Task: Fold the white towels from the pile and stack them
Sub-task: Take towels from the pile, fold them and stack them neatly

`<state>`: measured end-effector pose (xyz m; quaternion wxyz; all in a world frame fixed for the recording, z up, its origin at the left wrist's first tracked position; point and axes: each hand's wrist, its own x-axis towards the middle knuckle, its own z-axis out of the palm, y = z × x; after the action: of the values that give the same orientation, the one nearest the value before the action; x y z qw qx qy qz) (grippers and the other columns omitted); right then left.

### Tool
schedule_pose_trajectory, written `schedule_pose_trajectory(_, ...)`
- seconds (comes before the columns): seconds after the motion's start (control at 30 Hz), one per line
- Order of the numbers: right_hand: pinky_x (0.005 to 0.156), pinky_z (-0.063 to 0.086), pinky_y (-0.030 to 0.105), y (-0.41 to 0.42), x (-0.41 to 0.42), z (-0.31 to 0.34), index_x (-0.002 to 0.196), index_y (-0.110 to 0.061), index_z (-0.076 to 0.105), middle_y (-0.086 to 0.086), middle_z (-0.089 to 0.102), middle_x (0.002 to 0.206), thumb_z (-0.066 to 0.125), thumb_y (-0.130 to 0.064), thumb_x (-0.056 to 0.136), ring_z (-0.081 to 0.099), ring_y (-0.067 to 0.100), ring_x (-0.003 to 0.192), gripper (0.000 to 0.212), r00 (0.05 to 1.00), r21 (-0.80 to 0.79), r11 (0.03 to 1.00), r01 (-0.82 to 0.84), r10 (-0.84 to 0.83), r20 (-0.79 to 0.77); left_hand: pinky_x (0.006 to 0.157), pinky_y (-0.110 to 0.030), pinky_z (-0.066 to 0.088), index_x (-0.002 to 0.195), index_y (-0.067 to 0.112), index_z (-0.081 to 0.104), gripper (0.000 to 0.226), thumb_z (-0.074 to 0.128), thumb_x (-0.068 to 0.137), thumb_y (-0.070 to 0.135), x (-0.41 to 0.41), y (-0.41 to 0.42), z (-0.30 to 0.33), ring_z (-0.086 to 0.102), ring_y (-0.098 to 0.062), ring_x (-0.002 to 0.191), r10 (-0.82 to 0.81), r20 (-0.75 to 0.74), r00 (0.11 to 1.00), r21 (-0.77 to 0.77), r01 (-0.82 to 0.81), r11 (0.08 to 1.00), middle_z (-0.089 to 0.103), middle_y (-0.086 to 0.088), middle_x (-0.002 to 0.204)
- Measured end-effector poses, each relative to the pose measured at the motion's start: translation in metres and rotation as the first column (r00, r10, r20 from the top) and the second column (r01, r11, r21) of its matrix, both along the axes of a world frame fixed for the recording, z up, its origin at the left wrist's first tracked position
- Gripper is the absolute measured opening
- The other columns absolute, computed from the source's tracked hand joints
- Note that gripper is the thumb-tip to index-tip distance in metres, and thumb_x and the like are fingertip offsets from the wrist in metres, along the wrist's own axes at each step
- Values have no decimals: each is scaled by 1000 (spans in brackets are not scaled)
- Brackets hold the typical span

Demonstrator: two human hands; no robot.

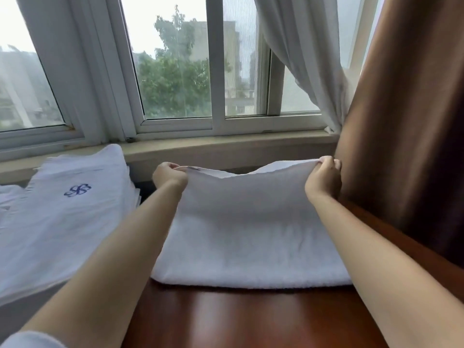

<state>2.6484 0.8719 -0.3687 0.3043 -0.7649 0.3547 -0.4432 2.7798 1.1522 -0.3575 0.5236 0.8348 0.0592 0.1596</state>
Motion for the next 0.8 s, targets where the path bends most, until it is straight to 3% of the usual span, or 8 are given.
schedule_pose_trajectory(0.1,82,37,37,1,-8,-11,115,-4,55,15,46,129,37,-11,100,55,38,102,25,999,-33,999,28,-27,21,87,-26,42,109,12,64,22,51,91,14,-3,4,-10,55,-24,100,44,-3,999,9,-44,999,56,-12,126)
schedule_pose_trajectory(0.17,82,36,38,3,-20,-16,115,-4,56,16,47,129,38,-12,100,55,39,100,24,999,-61,997,36,-35,18,82,-23,37,107,16,62,20,49,91,14,-14,6,-15,48,-22,87,59,-22,998,24,-58,998,44,-13,132)
schedule_pose_trajectory(0.3,74,36,37,23,-51,-26,114,-6,57,15,48,128,38,-13,101,56,39,97,24,996,-29,995,90,-91,-8,77,-26,36,99,17,58,17,46,91,8,-55,10,-26,45,-27,82,108,-114,988,17,-107,994,36,-14,134)
schedule_pose_trajectory(0.47,68,29,34,46,-98,-40,111,-7,55,13,46,128,37,-13,100,57,40,91,22,994,-21,994,106,-106,30,84,-30,46,103,13,62,23,48,87,5,-103,34,-43,50,-25,85,73,-96,993,-5,-74,997,48,-15,127)
schedule_pose_trajectory(0.6,74,36,35,58,-130,-62,106,-9,56,11,44,127,38,-11,98,55,34,100,20,995,-15,998,66,-65,82,98,-36,41,108,12,59,23,44,90,11,-139,44,-65,52,-38,105,69,-132,989,94,-57,994,46,-18,126)
schedule_pose_trajectory(0.67,76,35,35,63,-141,-77,103,-15,53,8,49,120,42,-18,95,54,32,100,14,987,143,986,83,-101,125,97,-35,39,112,8,58,26,44,90,8,-153,49,-79,50,-40,108,27,-120,992,170,-6,985,44,-22,126)
schedule_pose_trajectory(0.73,74,32,36,73,-151,-86,100,-20,48,7,56,108,48,-25,85,53,29,94,16,949,421,904,76,-195,246,97,-35,39,110,5,58,26,45,88,5,-163,55,-91,50,-39,109,-9,-108,994,222,33,974,44,-23,125)
schedule_pose_trajectory(0.8,70,30,33,79,-161,-92,99,-19,47,4,56,99,53,-23,77,50,25,86,24,906,567,823,39,-268,327,97,-35,38,107,7,57,26,43,86,0,-173,61,-102,50,-38,108,-29,-98,995,272,54,961,46,-22,122)
